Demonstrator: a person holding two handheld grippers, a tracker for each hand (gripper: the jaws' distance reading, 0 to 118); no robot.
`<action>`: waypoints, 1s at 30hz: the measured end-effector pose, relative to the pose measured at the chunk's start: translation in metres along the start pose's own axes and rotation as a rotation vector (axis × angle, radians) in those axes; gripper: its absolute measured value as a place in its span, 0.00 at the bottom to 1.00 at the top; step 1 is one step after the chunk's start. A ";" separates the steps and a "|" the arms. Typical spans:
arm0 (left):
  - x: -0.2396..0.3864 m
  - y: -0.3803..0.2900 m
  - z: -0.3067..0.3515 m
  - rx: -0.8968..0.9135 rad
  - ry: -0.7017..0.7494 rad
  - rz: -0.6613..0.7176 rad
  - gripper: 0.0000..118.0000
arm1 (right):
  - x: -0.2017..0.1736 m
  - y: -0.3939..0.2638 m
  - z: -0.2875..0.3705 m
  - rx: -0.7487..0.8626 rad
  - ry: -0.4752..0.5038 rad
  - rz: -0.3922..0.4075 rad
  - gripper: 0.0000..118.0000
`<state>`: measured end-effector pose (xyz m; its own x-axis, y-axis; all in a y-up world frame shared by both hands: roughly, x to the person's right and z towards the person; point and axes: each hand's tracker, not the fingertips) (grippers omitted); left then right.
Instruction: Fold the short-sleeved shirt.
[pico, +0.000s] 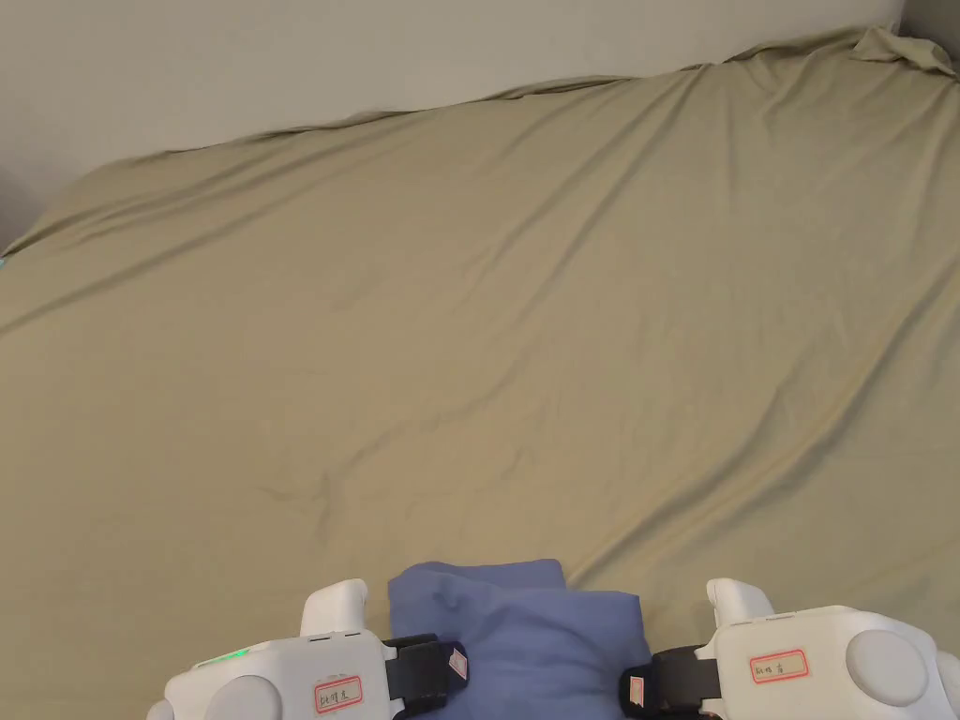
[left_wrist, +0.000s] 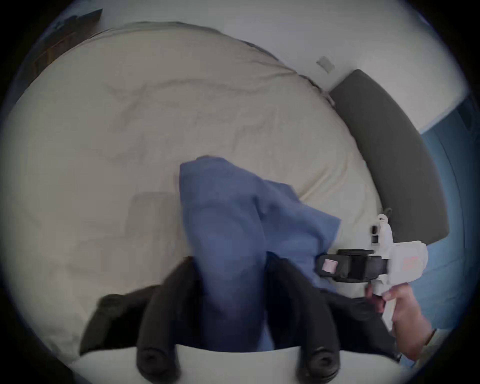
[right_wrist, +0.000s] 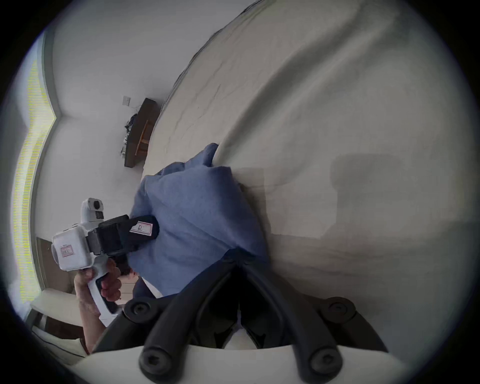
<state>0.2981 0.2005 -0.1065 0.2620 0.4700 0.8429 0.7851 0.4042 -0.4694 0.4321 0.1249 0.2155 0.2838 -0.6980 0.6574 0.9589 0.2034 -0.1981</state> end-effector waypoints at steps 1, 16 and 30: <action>-0.002 0.001 0.005 0.003 -0.032 0.040 0.25 | -0.002 0.000 0.002 -0.003 0.003 -0.014 0.03; -0.185 0.061 0.163 0.095 0.269 0.291 0.25 | -0.020 -0.011 0.199 0.424 0.163 0.141 0.03; -0.246 0.048 0.140 -0.026 0.694 0.247 0.92 | -0.012 -0.034 0.225 0.464 0.111 0.079 0.03</action>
<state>0.1921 0.2141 -0.3734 0.7209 -0.0630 0.6902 0.6681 0.3280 -0.6679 0.3969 0.2808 0.3776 0.3778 -0.7322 0.5668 0.8423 0.5259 0.1179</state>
